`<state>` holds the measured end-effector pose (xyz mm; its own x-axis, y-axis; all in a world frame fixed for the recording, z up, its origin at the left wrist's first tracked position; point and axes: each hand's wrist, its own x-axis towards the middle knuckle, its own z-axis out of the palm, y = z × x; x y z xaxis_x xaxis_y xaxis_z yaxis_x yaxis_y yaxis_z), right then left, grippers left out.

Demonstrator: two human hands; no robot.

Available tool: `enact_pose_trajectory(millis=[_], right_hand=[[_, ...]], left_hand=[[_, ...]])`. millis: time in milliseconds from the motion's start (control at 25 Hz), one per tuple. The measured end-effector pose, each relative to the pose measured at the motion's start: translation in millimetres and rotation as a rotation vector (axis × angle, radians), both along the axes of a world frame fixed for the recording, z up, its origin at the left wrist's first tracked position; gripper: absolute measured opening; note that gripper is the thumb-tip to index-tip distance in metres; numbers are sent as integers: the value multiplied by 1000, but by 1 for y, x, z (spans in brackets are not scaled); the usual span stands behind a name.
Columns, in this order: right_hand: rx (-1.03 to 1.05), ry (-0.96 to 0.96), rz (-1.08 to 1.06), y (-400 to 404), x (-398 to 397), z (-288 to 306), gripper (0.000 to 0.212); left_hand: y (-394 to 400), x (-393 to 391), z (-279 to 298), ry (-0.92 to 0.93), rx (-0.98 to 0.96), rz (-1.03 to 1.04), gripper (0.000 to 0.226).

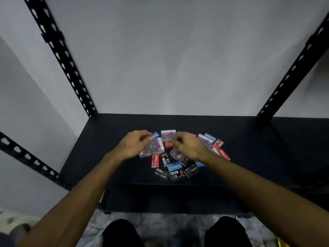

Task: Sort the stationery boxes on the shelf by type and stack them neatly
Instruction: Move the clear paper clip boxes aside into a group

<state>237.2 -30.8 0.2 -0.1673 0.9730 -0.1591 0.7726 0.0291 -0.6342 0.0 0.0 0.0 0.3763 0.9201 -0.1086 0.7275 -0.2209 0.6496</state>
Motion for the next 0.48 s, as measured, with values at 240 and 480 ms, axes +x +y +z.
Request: enact_pose_trajectory(millis=[240, 480], right_hand=[[339, -116, -5, 19, -40, -56, 23], [504, -242, -55, 33, -50, -91, 45]], left_hand=[[3, -8, -62, 75, 266, 102, 37], [11, -8, -94, 83, 348, 90, 54]])
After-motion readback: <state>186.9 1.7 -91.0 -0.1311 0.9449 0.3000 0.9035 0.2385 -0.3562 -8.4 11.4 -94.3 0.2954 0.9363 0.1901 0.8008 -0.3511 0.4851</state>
